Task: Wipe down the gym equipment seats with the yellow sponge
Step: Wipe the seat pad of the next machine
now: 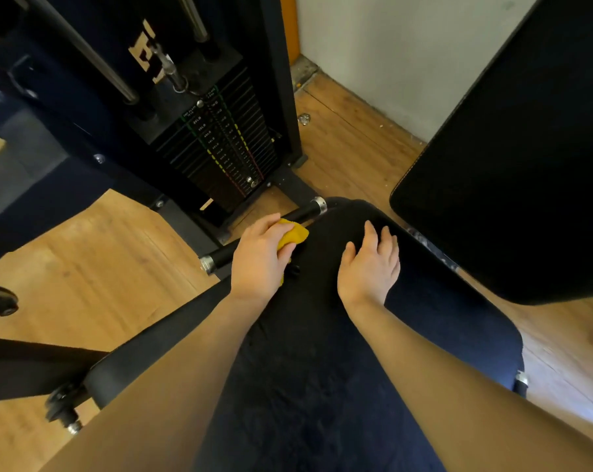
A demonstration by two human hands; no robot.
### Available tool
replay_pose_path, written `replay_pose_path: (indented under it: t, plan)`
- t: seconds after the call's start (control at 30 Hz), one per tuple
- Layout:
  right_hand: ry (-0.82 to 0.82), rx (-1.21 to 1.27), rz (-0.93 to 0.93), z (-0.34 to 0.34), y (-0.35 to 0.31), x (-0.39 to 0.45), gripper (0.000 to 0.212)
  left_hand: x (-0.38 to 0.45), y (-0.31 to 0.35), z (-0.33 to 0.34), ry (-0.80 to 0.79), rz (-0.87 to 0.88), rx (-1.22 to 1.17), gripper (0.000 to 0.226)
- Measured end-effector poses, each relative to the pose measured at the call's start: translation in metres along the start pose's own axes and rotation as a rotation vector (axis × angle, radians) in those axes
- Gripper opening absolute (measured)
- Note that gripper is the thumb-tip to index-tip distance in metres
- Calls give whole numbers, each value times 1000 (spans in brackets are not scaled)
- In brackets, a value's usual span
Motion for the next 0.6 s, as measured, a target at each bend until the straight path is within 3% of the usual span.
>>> replay_pose_path:
  t: [0.2, 0.4, 0.6]
  plan:
    - [80, -46, 198, 21, -3, 22, 52, 44, -2, 15, -41, 72, -3, 35]
    - [242, -115, 189, 30, -1, 19, 48, 86, 16, 50, -72, 130, -103, 34]
    - [288, -177, 184, 34, -2, 20, 48, 111, 25, 82, -178, 149, -215, 32]
Point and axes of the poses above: each hand's wrist, its own x-axis towards the middle knuckle, its own z-axis out of the palm, y = z × x, the point moved 8 cm from there along x, towards the middle knuckle
